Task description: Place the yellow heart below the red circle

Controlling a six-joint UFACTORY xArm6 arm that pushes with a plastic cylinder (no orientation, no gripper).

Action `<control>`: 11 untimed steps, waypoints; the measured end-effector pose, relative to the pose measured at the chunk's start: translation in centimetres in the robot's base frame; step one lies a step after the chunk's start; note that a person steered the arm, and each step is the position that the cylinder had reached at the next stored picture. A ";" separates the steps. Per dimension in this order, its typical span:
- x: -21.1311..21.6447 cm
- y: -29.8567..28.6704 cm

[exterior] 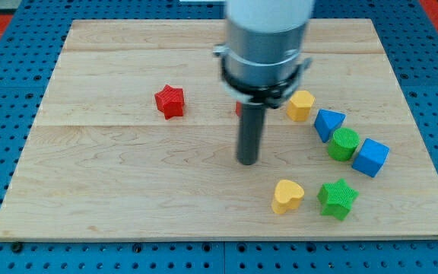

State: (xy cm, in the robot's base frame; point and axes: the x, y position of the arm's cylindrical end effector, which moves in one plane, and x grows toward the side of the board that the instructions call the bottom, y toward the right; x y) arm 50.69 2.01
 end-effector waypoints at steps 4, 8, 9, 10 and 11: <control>11.1 0.7; 10.4 6.7; 9.0 8.5; 7.2 7.8; 4.1 5.8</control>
